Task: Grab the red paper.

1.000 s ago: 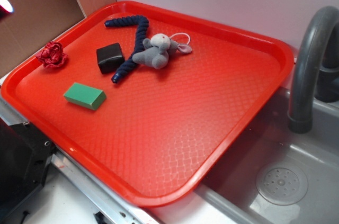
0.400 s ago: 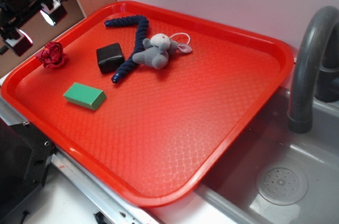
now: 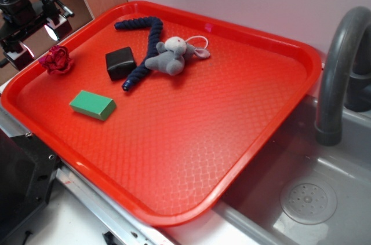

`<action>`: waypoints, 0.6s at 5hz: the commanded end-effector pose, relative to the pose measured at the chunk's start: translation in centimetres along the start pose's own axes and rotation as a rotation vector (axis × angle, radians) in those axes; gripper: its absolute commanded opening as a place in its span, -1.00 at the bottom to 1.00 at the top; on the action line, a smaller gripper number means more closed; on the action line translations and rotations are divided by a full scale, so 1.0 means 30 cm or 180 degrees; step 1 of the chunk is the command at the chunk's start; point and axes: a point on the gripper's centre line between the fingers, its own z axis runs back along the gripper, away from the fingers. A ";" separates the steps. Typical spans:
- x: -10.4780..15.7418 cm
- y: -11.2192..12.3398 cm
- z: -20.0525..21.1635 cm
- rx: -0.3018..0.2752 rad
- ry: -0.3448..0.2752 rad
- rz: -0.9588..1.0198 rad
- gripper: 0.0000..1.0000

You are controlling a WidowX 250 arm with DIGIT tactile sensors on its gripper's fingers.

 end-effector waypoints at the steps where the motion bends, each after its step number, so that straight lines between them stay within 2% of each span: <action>1: -0.031 0.000 0.008 0.0225 -0.0175 -0.0338 1.00; 2: -0.077 -0.009 0.000 0.0374 -0.0108 -0.0464 1.00; 3: -0.105 -0.018 -0.023 0.0641 -0.0224 -0.0653 1.00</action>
